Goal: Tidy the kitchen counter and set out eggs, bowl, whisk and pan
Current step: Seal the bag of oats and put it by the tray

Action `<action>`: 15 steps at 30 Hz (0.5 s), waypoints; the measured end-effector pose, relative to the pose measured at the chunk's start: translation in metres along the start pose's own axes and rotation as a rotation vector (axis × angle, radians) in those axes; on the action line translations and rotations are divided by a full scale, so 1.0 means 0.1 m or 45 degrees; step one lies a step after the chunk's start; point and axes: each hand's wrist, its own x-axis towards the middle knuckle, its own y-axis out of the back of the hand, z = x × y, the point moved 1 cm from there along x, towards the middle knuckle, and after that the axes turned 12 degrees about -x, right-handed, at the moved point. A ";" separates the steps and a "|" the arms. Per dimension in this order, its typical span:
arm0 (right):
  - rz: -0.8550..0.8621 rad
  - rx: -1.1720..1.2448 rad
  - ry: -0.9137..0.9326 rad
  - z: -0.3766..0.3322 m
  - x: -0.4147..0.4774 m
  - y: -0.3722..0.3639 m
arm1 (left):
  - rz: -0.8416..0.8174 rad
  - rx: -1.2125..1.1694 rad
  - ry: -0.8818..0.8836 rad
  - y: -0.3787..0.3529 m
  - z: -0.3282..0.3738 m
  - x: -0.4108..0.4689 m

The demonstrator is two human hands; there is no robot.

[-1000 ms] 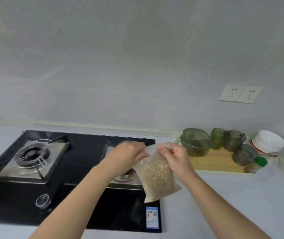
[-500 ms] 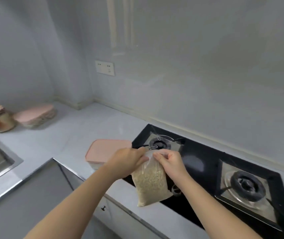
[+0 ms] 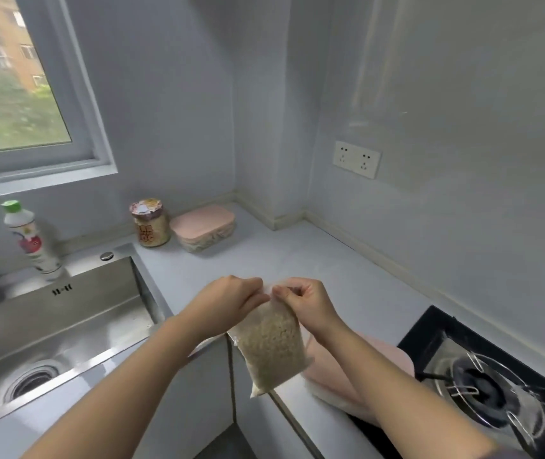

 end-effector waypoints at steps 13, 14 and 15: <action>-0.521 -0.004 -0.205 -0.44 1.85 -2.54 | 0.002 -0.087 0.256 1.26 -2.74 -0.69; -0.505 0.014 -0.234 -0.48 1.97 -2.73 | 0.021 -0.102 0.271 1.35 -2.90 -0.78; -0.484 0.015 -0.244 -0.52 2.10 -2.95 | 0.046 -0.117 0.287 1.43 -3.09 -0.87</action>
